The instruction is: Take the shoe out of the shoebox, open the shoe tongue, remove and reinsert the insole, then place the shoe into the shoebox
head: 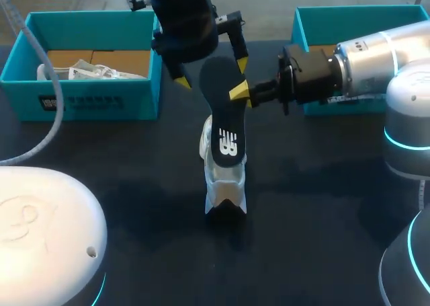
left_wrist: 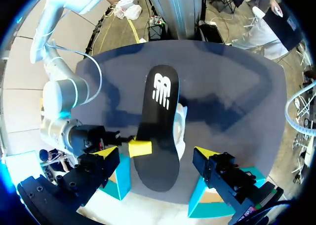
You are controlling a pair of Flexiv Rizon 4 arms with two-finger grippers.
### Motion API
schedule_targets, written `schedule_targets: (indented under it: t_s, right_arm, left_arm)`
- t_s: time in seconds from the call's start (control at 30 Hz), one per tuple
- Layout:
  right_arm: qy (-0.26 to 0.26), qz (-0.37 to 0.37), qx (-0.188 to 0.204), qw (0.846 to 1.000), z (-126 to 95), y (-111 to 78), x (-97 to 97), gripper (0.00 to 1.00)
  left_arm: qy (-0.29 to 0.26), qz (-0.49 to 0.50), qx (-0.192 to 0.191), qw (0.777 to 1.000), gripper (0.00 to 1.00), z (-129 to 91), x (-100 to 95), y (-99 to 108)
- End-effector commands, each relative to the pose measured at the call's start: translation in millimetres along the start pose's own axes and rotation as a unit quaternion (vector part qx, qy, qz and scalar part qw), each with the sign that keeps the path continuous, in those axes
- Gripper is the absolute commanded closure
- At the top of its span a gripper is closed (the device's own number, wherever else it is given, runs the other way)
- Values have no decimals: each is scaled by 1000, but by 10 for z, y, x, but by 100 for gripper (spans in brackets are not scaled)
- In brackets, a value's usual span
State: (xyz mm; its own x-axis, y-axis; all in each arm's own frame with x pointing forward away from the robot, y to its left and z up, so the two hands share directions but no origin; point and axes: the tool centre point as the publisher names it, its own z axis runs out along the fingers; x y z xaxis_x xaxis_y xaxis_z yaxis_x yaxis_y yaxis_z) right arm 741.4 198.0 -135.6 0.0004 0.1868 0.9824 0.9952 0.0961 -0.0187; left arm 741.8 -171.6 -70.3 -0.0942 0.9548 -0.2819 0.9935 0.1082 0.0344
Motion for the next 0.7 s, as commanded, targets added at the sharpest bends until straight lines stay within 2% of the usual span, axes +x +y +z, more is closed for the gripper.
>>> schedule_targets:
  t_s: [0.03, 0.7]
  right_arm:
    - [3, -1, -1, 1000, 62, 21, -15, 100]
    - [3, -2, 6, 1000, 66, 19, -29, 100]
  left_arm:
    - [18, 9, -1, 1000, 0, 18, -80, -11]
    - [26, 20, -1, 999, 0, -7, -74, -32]
